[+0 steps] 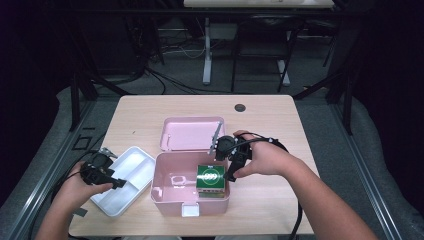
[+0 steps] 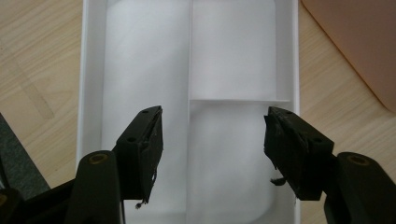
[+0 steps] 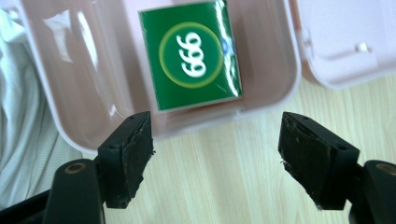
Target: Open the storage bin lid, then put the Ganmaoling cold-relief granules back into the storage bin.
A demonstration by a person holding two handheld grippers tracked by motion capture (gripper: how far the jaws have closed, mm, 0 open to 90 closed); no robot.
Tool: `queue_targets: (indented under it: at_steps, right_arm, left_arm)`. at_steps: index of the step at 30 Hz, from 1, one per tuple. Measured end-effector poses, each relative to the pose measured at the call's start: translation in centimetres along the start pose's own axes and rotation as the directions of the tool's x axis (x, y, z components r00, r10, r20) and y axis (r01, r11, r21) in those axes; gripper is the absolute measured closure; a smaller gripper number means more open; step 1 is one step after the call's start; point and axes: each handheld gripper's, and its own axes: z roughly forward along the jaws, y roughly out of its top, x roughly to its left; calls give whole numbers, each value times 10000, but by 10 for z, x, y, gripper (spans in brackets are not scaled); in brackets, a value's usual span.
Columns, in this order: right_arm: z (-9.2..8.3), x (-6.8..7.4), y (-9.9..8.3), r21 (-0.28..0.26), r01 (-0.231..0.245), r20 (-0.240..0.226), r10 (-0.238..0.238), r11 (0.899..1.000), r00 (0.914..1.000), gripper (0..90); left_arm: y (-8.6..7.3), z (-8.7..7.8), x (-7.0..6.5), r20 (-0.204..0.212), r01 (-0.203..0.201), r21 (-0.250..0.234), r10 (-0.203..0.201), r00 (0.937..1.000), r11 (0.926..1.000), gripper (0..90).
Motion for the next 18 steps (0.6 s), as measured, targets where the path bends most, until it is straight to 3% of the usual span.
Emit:
queue_targets:
  at_steps: [4,8,11,18]
  right_arm:
    - [1,-5,-11,69,-364,-21,364,9993,9993,258]
    - [3,-8,-20,42,-673,14,673,9977,9977,258]
    - [3,-9,-25,-5,-870,87,870,9962,9962,258]
    - [6,-12,-37,-278,-1342,78,1345,9906,9909,268]
  left_arm:
    - [0,3,0,122,-58,400,53,9999,9992,416]
    - [2,4,1,-202,-280,717,295,9994,9970,431]
    - [4,3,2,-179,-427,832,443,9989,9956,485]
    - [6,2,6,-84,-335,1157,347,9994,9927,527]
